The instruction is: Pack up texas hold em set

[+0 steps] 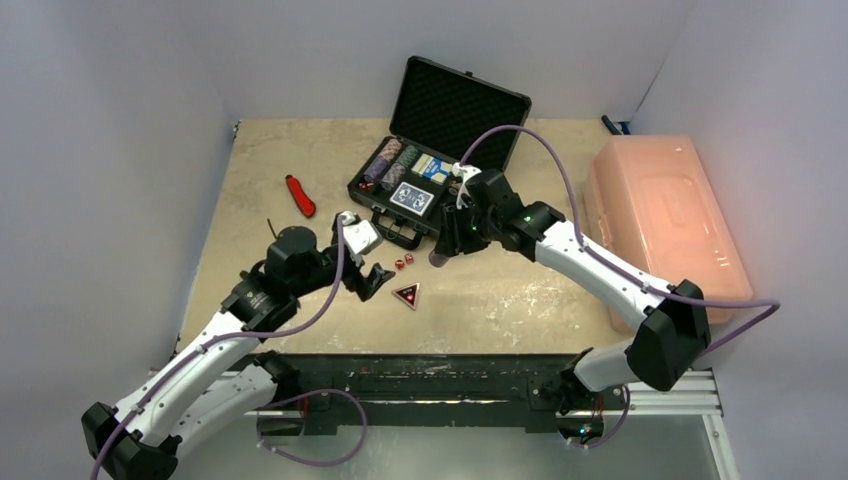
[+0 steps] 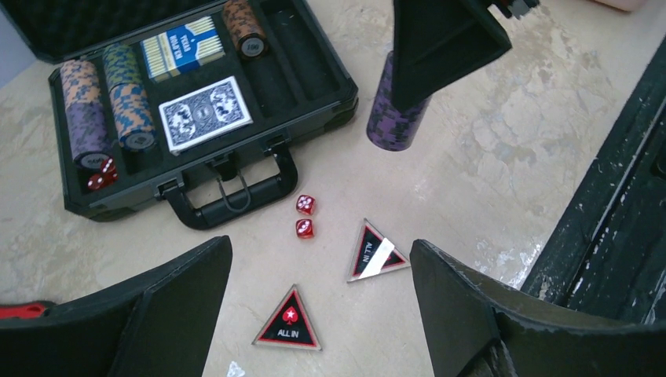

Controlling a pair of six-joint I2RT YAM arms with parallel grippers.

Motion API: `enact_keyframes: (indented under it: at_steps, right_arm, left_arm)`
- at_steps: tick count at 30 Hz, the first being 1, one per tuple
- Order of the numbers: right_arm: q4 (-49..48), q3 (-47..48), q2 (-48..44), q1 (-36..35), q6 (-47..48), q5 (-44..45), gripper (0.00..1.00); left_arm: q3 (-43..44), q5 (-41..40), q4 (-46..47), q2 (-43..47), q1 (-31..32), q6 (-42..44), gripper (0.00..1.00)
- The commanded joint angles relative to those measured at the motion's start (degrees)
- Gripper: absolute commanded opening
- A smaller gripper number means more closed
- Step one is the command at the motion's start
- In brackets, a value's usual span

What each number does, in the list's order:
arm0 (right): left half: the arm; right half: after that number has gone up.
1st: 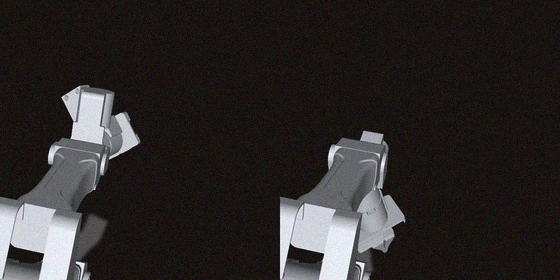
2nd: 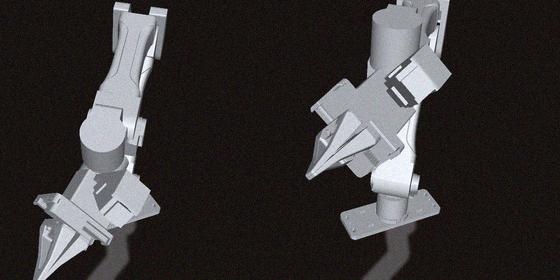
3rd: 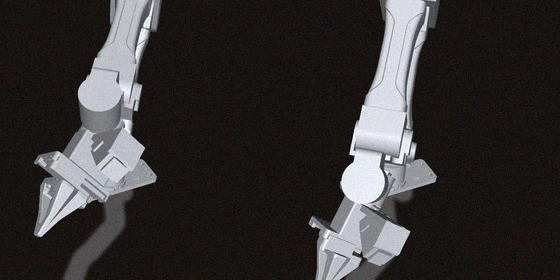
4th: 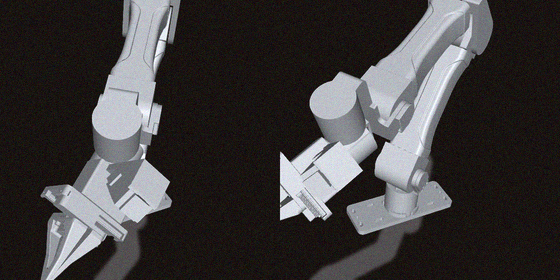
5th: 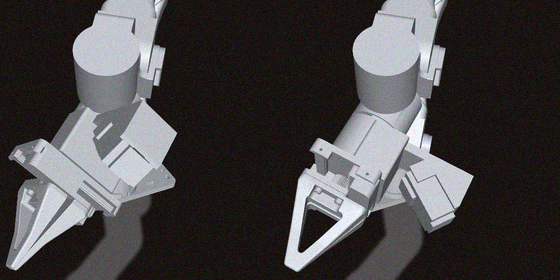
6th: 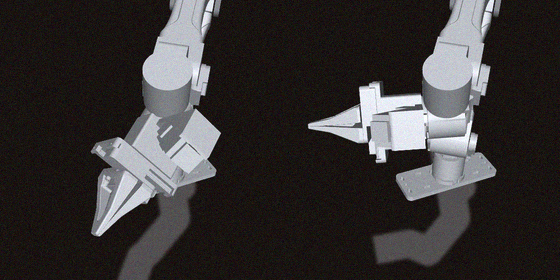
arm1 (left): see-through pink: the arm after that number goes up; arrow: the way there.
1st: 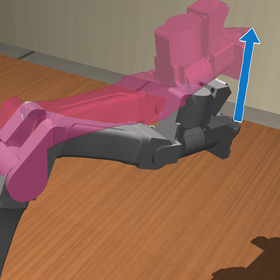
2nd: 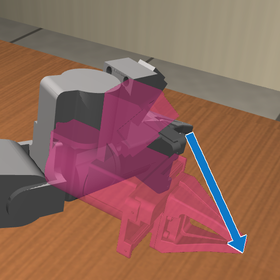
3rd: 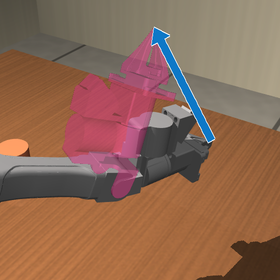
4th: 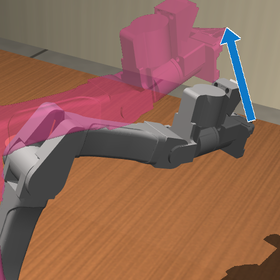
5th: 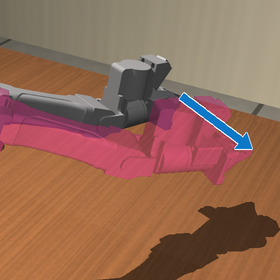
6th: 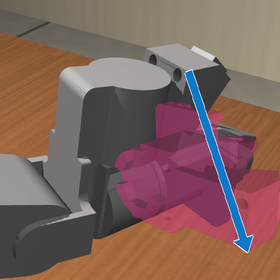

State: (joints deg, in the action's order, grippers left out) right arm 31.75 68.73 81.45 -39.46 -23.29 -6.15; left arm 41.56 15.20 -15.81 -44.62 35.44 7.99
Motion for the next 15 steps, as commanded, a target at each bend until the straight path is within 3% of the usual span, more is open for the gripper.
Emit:
enact_keyframes:
  at_steps: [1,15]
  right_arm:
    - [-5.5,3.5,-3.4,0.1,2.8,-6.8,0.0]
    - [-11.1,2.5,-5.8,-0.1,3.2,-19.7,0.0]
  left_arm:
    - [-2.4,7.4,5.1,2.1,1.1,6.6,0.84]
    - [-5.2,12.3,7.7,3.3,2.5,10.2,0.84]
